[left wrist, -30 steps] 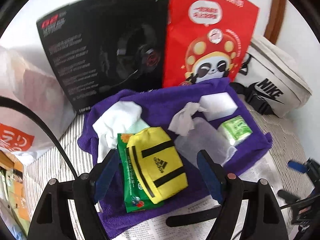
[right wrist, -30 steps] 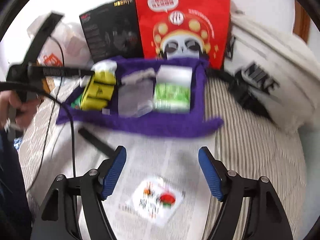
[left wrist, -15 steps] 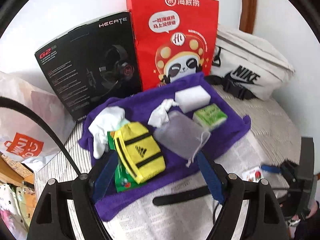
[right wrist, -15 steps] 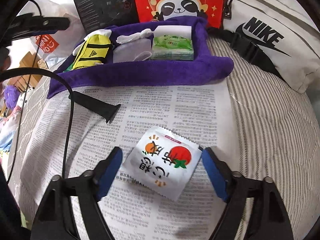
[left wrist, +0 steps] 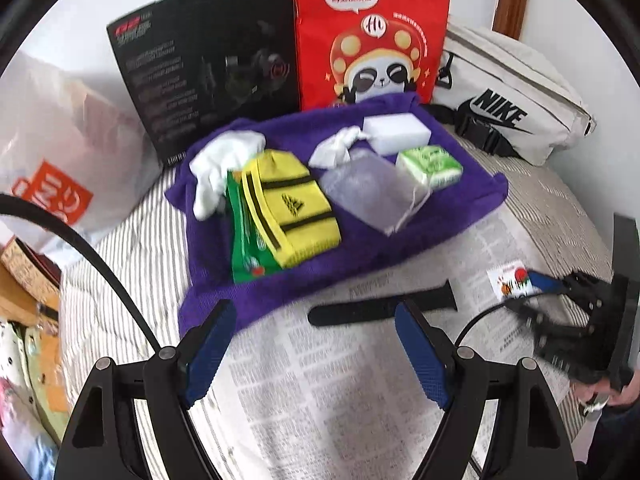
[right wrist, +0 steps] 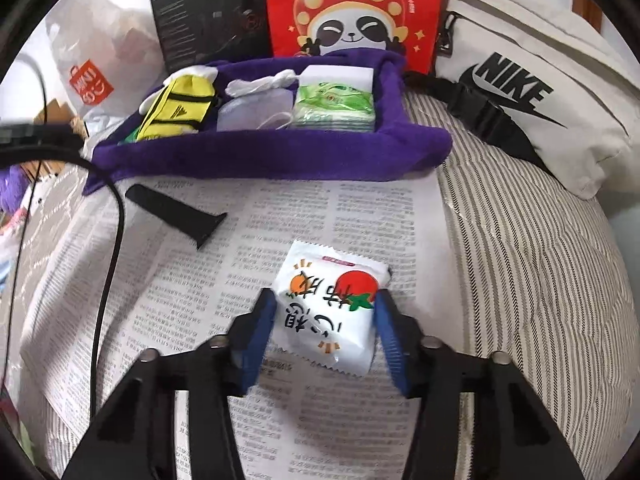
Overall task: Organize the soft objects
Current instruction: 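Move the right gripper to the white tomato-print packet on the newspaper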
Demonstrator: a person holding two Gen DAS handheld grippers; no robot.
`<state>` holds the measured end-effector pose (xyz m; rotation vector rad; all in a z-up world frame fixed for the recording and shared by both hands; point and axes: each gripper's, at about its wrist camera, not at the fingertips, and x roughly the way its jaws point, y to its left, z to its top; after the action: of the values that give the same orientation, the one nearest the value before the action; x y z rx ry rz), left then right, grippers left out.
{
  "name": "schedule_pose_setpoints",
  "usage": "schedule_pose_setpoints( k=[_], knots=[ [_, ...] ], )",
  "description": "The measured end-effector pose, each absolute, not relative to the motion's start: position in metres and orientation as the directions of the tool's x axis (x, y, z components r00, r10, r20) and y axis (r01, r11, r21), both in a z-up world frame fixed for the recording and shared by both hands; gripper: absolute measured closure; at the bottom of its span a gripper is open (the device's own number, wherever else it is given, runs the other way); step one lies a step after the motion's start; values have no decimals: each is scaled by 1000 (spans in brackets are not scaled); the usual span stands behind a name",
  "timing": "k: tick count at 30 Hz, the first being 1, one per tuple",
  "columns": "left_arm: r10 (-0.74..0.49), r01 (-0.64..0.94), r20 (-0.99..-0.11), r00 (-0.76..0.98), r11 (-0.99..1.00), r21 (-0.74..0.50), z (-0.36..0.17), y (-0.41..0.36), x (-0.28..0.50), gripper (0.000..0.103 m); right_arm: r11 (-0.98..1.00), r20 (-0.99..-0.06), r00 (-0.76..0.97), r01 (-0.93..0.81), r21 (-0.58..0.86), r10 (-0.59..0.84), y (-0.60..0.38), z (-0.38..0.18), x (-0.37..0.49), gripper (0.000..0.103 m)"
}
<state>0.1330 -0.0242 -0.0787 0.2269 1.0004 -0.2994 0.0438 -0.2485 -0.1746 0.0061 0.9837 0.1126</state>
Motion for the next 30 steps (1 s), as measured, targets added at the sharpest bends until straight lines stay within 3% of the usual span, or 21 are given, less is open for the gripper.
schedule_pose_setpoints(
  k=[3, 7, 10, 12, 17, 19, 23, 26, 27, 30],
  knots=[
    [-146, 347, -858, 492, 937, 39, -87, -23, 126, 23, 992, -830, 544, -91, 89, 125, -259, -173, 46, 84],
    [-182, 368, -860, 476, 930, 7, -97, -23, 115, 23, 988, -847, 510, -104, 114, 151, -264, -171, 46, 81],
    [-182, 365, -868, 462, 931, 0, -105, -21, 109, 23, 982, -843, 504, -114, 154, 190, -266, -171, 42, 52],
    [-190, 365, -870, 454, 931, -13, -109, -19, 107, 23, 979, -836, 510, -107, 174, 204, -262, -172, 39, 24],
    [-206, 355, -875, 438, 934, -42, -115, -15, 101, 23, 990, -829, 545, -121, 70, 125, -237, -179, 41, 18],
    [-206, 350, -876, 437, 935, -45, -116, -13, 100, 23, 991, -821, 564, -132, 11, 84, -228, -182, 41, 21],
    [-198, 335, -881, 431, 941, -47, -119, -8, 99, 23, 987, -800, 589, -162, 19, 112, -223, -180, 43, 45],
    [-198, 325, -885, 422, 944, -56, -123, -6, 98, 23, 987, -793, 597, -160, 33, 123, -227, -180, 44, 57],
    [-197, 324, -886, 420, 944, -56, -125, -6, 97, 23, 989, -788, 607, -145, 14, 100, -230, -179, 44, 79],
    [-199, 325, -889, 411, 944, -61, -129, -6, 94, 23, 987, -798, 581, -122, 109, 160, -248, -177, 46, 91]
  ],
)
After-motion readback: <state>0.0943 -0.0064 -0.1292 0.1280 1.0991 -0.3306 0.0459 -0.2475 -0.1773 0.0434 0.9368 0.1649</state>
